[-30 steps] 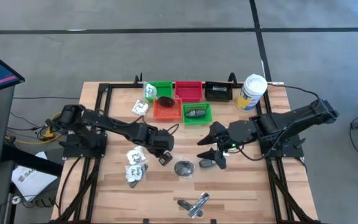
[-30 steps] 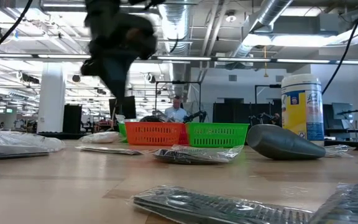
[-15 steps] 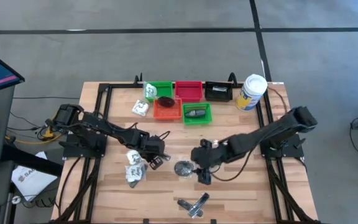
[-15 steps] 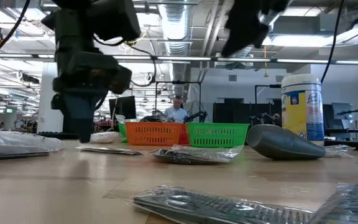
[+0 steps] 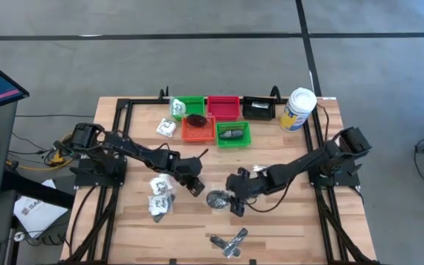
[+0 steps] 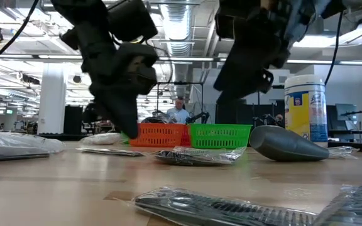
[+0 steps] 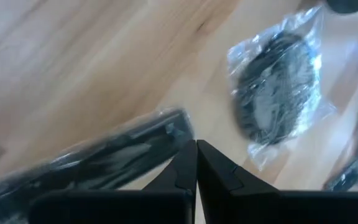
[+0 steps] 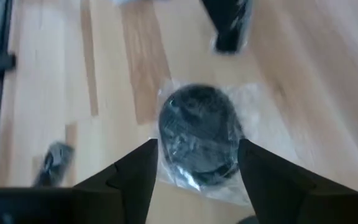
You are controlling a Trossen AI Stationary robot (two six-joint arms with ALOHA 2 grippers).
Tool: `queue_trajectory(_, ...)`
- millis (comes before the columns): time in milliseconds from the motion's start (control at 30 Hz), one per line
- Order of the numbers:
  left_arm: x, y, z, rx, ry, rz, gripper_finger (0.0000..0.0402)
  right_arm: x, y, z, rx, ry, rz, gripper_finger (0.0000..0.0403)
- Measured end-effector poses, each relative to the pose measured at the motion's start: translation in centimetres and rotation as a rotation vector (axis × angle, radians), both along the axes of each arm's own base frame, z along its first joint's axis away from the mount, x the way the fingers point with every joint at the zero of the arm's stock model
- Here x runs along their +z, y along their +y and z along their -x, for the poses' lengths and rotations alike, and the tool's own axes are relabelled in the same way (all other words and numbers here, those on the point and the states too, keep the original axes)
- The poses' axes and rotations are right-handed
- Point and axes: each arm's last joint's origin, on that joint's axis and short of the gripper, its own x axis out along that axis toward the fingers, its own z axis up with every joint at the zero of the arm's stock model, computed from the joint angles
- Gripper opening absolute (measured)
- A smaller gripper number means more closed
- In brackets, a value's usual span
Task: Pick & Place Travel size toiletries
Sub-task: Put the black comb into the red bin
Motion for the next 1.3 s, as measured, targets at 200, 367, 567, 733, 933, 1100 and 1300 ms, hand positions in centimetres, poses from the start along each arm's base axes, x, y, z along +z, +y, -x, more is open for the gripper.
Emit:
queue_trajectory(200,-0.1,-0.9,1.0,-0.075,0.077,-0.025,0.0000,0.6,-1.0,-0.2,0.020,-0.023,0.039,0.0179)
queue_trajectory(367,-1.1,-0.5,0.9,-0.070,0.110,-0.070,0.0000,0.6,-1.5,-0.3,0.011,-0.025,0.040,0.0164)
queue_trajectory(567,-3.2,0.5,-0.7,-0.070,0.077,0.013,0.0000,0.5,-2.0,-0.3,-0.004,-0.011,0.039,0.0156)
queue_trajectory(733,-3.7,1.1,-1.8,-0.064,-0.006,0.042,0.0000,0.4,-2.8,-0.5,-0.029,-0.003,0.041,0.0157)
queue_trajectory(933,-1.0,1.6,-1.8,-0.006,-0.117,-0.065,0.0000,0.5,-3.5,-0.7,-0.046,-0.002,0.025,0.0157)
queue_trajectory(1100,0.1,1.4,-2.0,-0.025,-0.158,-0.071,0.0000,0.5,-4.0,-0.8,-0.052,-0.003,0.032,0.0161)
queue_trajectory(1300,-0.5,0.9,-3.4,-0.061,-0.168,-0.078,0.0000,0.5,-4.5,-1.0,-0.063,-0.015,0.032,0.0172)
